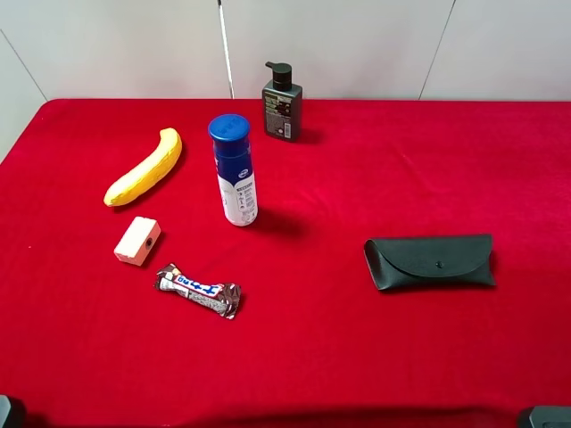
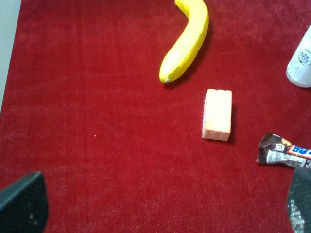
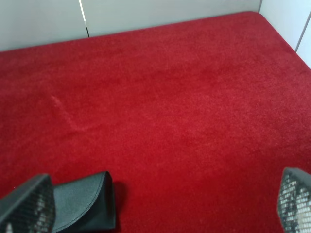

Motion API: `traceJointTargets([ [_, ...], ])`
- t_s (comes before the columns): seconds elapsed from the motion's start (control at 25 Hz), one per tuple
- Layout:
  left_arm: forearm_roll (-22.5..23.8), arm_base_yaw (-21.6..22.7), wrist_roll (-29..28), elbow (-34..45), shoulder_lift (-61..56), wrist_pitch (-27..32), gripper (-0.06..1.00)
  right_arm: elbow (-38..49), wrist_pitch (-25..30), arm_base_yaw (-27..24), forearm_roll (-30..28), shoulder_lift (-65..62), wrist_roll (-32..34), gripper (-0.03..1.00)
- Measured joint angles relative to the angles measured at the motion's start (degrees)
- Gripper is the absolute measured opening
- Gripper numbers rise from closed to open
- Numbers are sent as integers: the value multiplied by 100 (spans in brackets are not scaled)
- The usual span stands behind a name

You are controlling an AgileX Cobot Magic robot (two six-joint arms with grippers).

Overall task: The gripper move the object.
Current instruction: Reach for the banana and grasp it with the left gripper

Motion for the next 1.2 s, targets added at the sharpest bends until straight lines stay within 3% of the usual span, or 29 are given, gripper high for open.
traceJointTargets([
  [1.2, 0, 0, 0, 0, 0, 0, 97, 0, 0, 0, 0, 0, 0, 69],
])
